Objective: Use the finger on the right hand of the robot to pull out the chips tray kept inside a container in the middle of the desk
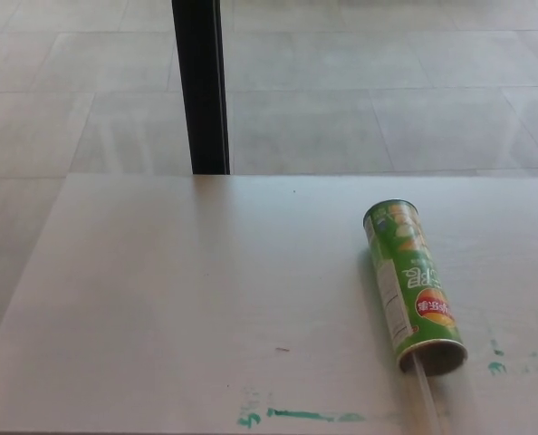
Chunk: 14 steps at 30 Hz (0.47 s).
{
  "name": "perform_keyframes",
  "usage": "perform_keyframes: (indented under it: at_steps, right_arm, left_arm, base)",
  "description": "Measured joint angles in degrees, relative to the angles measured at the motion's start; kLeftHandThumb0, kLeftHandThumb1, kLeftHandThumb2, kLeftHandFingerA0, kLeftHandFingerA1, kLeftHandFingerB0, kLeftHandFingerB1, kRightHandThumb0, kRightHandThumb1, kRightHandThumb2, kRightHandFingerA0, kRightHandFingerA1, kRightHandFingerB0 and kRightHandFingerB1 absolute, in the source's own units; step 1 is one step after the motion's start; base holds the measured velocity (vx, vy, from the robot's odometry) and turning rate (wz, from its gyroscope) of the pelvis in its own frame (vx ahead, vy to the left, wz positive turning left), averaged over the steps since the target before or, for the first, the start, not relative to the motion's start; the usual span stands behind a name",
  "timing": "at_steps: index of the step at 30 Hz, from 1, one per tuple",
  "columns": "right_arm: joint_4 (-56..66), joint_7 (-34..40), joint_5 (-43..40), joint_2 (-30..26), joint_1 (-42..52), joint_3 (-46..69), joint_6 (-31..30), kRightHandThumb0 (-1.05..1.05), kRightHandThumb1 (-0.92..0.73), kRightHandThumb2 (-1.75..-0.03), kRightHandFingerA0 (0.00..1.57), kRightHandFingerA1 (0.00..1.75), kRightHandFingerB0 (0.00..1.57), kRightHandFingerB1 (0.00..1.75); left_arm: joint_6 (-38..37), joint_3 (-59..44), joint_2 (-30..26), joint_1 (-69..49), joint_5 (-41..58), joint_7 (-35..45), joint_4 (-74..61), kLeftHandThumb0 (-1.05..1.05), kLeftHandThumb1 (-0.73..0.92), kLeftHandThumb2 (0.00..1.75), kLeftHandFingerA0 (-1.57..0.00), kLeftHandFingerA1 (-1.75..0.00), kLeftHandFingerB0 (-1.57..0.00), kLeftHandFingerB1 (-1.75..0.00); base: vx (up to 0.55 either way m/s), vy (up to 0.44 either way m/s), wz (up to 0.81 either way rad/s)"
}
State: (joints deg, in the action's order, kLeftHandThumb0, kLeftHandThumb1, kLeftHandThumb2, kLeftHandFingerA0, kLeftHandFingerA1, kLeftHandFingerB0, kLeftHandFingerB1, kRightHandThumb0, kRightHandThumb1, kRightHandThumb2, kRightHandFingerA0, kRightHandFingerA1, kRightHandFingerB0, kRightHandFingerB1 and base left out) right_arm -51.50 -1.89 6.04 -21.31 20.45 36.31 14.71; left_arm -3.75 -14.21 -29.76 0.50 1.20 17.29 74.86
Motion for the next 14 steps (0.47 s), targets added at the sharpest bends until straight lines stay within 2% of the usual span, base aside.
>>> perform_keyframes:
  at_steps: [1,2,3,5,6,7,8,10,11,12,13,14]
  right_arm:
    - [-0.01,-0.52,-0.8,-0.02,-0.06,0.31,-0.01,-0.15,-0.46,-0.95,0.66,0.77,0.23,0.56]
    - [-0.4,-0.9,-1.56,-0.17,-0.24,0.29,0.02,-0.2,-0.65,-0.58,0.69,0.68,0.32,0.43]
    - [-0.77,-1.16,-2.09,-0.32,-0.35,0.12,0.04,-0.2,-0.64,-0.58,0.68,0.65,0.34,0.44]
    - [-0.75,-1.58,-2.96,-0.46,-0.35,-0.19,0.04,-0.18,-0.64,-0.58,0.69,0.69,0.35,0.45]
    - [-0.54,-1.67,-3.41,-0.47,-0.27,-0.38,0.04,-0.2,-0.63,-0.58,0.68,0.69,0.35,0.45]
    - [-0.19,-1.72,-3.84,-0.47,-0.14,-0.66,0.02,-0.19,-0.65,-0.59,0.66,0.69,0.31,0.43]
    - [-0.02,-1.77,-4.19,-0.49,-0.1,-0.85,0.02,-0.16,-0.46,-0.94,0.61,0.74,0.2,0.55]
    - [-0.1,-1.88,-4.72,-0.78,-0.1,-1.47,0.01,-0.16,-0.46,-0.94,0.61,0.74,0.2,0.55]
    - [-0.28,-1.89,-4.96,-1.05,-0.12,-1.9,0.03,-0.21,-0.64,-0.58,0.67,0.59,0.31,0.4]
    - [-0.85,-1.87,-5.07,-1.37,-0.25,-2.22,0.06,-0.21,-0.64,-0.58,0.67,0.59,0.31,0.4]
    - [-1.4,-1.84,-5.22,-1.64,-0.35,-2.51,0.08,-0.23,-0.63,-0.63,0.67,0.68,0.29,0.42]
    - [-1.89,-1.83,-5.45,-1.78,-0.42,-2.66,0.13,-0.19,-0.65,-0.59,0.68,0.74,0.29,0.41]
  left_arm:
    - [0.0,0.08,0.0,0.0,-0.03,-0.02,0.0,-0.57,0.7,0.61,-0.49,-0.58,-0.57,-0.52]
    - [0.01,0.26,0.0,0.05,-0.07,-0.05,0.0,-0.55,0.69,0.61,-0.49,-0.58,-0.56,-0.54]
    - [0.01,0.29,0.0,0.14,-0.06,-0.06,0.01,-0.57,0.69,0.6,-0.5,-0.58,-0.62,-0.57]
    - [0.01,0.18,0.0,0.29,-0.02,-0.08,0.06,-0.57,0.7,0.61,-0.48,-0.59,-0.59,-0.56]
    - [0.01,0.2,0.0,0.36,-0.03,-0.08,0.06,-0.57,0.69,0.6,-0.48,-0.58,-0.63,-0.67]
    - [0.01,0.22,0.0,0.45,-0.04,-0.09,0.07,-0.57,0.69,0.6,-0.51,-0.59,-0.66,-0.66]
    - [0.01,0.26,0.0,0.53,-0.04,-0.12,0.07,-0.56,0.7,0.61,-0.51,-0.6,-0.6,-0.6]
    - [0.01,0.32,0.0,0.62,-0.05,-0.15,0.04,-0.56,0.7,0.61,-0.51,-0.6,-0.6,-0.6]
    - [0.01,0.35,0.0,0.64,-0.06,-0.15,0.01,-0.57,0.71,0.61,-0.49,-0.58,-0.58,-0.55]
    - [0.01,0.44,0.0,0.67,-0.06,-0.15,-0.02,-0.57,0.71,0.61,-0.49,-0.58,-0.58,-0.55]
    - [0.01,0.51,0.0,0.69,-0.07,-0.16,-0.04,-0.58,0.68,0.6,-0.53,-0.55,-0.64,-0.56]
    - [0.0,0.62,0.0,0.69,-0.1,-0.26,-0.04,-0.57,0.69,0.61,-0.51,-0.59,-0.62,-0.56]
  base:
    - [0.0,0.0,0.0]
    - [0.0,0.0,0.0]
    - [0.0,0.0,0.0]
    - [0.0,0.0,0.0]
    - [0.0,0.0,0.0]
    - [0.0,0.0,0.0]
    - [0.0,0.0,0.0]
    - [0.0,0.0,0.0]
    - [0.0,0.0,0.0]
    - [0.0,0.0,0.0]
    - [0.0,0.0,0.0]
    - [0.0,0.0,0.0]
